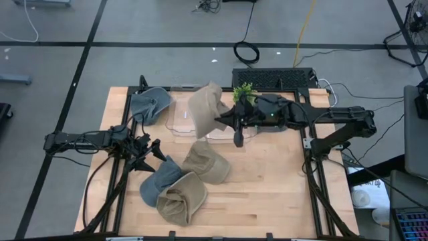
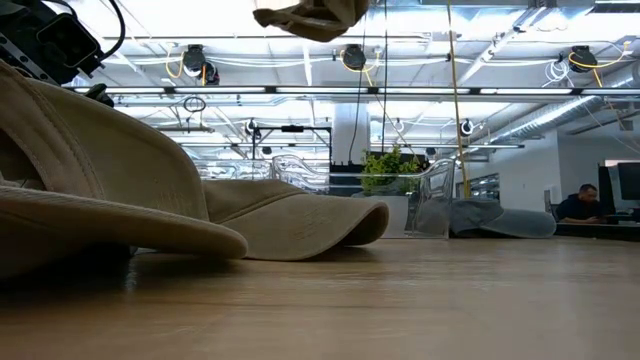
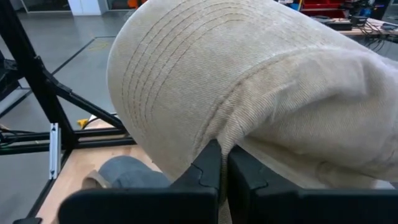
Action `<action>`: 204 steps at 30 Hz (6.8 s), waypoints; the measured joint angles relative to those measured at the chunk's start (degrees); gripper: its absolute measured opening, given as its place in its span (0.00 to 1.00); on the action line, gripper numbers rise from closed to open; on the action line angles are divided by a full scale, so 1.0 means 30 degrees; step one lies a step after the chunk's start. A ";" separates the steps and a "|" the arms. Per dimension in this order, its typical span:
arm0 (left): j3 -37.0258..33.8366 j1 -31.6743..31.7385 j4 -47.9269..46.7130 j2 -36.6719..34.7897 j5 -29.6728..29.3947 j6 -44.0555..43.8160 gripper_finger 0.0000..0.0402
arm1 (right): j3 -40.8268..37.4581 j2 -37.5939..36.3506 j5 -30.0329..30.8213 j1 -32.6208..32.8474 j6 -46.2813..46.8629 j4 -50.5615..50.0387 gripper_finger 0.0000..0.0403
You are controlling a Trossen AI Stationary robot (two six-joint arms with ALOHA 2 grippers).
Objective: Pick & Place hat
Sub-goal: Put the right brown cap into the right transparent bin
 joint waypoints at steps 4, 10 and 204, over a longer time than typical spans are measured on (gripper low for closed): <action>-0.0003 -0.0001 0.0000 0.0004 0.0004 -0.0003 0.90 | 0.0000 0.0000 0.0015 -0.0205 0.0085 0.0015 0.00; -0.0027 0.0006 0.0460 0.0007 -0.1066 0.0014 0.90 | 0.0000 0.0000 0.0015 -0.0215 0.0138 -0.0091 0.00; 2.5356 0.0352 -0.3061 1.6862 -1.4797 1.0232 0.02 | -0.0022 -0.1413 1.6793 0.2932 0.1757 0.6317 0.61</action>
